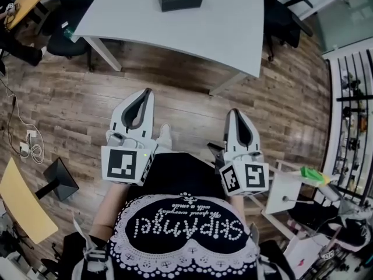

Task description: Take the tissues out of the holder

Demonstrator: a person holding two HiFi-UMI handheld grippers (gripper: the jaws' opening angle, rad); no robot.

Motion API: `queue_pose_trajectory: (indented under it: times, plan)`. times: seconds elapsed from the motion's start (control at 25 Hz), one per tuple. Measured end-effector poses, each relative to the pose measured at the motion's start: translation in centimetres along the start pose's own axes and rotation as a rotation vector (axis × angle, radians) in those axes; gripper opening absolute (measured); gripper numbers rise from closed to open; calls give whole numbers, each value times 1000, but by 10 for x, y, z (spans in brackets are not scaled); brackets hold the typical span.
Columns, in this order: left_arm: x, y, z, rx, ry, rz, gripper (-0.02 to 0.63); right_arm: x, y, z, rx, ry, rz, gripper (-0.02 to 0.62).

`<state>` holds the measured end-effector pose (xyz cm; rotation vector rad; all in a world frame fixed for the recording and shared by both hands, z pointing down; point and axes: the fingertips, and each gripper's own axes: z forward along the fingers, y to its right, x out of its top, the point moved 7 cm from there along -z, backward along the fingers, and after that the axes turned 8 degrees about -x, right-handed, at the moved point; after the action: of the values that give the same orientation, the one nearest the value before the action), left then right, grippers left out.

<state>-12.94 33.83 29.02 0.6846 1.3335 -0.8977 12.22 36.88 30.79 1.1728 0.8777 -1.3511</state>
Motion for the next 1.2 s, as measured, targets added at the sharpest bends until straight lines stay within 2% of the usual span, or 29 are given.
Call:
queue_pose_trajectory:
  times: [0.28,0.52,0.8,1.2]
  plan:
    - [-3,-40,22,-28,-28,0,23,0,-13,35,-41,-14,20,34]
    - [-4,-53,34,-11,-54,-19,23,3,-13,55,-34,-42,10,34]
    - [-14,-61,63,8,-78,-61,23,7,-1,95,-1,-63,4,34]
    - [1,-94,153,72,-44,-40,23,38,33,205,83,-57,-17,34]
